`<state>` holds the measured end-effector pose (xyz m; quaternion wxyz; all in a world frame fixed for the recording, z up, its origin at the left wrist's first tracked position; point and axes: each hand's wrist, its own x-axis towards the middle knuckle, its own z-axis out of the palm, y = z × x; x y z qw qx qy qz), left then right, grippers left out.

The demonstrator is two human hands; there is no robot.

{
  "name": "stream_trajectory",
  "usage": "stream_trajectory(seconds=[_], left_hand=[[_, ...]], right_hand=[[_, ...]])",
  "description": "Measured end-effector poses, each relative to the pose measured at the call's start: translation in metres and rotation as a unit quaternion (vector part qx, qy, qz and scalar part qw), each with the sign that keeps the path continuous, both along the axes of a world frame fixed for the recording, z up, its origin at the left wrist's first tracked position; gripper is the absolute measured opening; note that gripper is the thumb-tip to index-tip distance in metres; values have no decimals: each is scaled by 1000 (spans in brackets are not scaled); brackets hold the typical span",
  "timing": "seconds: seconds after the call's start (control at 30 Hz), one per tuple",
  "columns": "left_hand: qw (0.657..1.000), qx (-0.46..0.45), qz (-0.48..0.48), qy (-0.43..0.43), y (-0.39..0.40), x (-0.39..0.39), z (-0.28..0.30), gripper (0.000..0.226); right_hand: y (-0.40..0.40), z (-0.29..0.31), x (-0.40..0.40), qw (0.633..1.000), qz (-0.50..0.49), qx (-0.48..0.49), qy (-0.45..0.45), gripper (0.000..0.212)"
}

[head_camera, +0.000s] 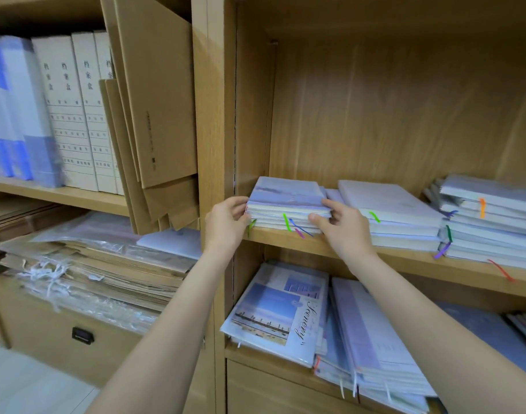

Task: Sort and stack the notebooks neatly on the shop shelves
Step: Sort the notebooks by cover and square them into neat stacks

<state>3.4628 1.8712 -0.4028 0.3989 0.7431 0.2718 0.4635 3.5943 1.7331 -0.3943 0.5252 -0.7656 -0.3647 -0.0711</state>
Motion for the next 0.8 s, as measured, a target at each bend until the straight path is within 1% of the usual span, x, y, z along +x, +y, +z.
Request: stream_trajectory(seconds=[0.13,0.3,0.4,0.53,0.6,0.67,0.8], left_hand=[[1000,-7,14,-17,-4,0,-2,33],[999,-10,-16,-28,-8,-2,-3,40],[999,2,-15,-31,-11,-1,-6,44],[999,-6,-20,-50,-12,-1,-10,46],[998,-12,-30,-58,-13,-1,-11,46],[997,-22,-36,-67,-12,-2,-9,42],[999,4,-2,-53,-8,-4,-5,28]], right_hand=[[-1,-1,-2,1000,0,19,6,50],[0,-2,0,1000,-2,18,3,49],[0,-2,0,1000,-13,3,-10,50],[1,-3,0,999,-22,-8,-25,52],[1,-3,-3,999,-32,-17,-40,48],[1,-3,-5,998,-42,-20,-49,42],[2,-4,-4,996,-53,-36,-59,37]])
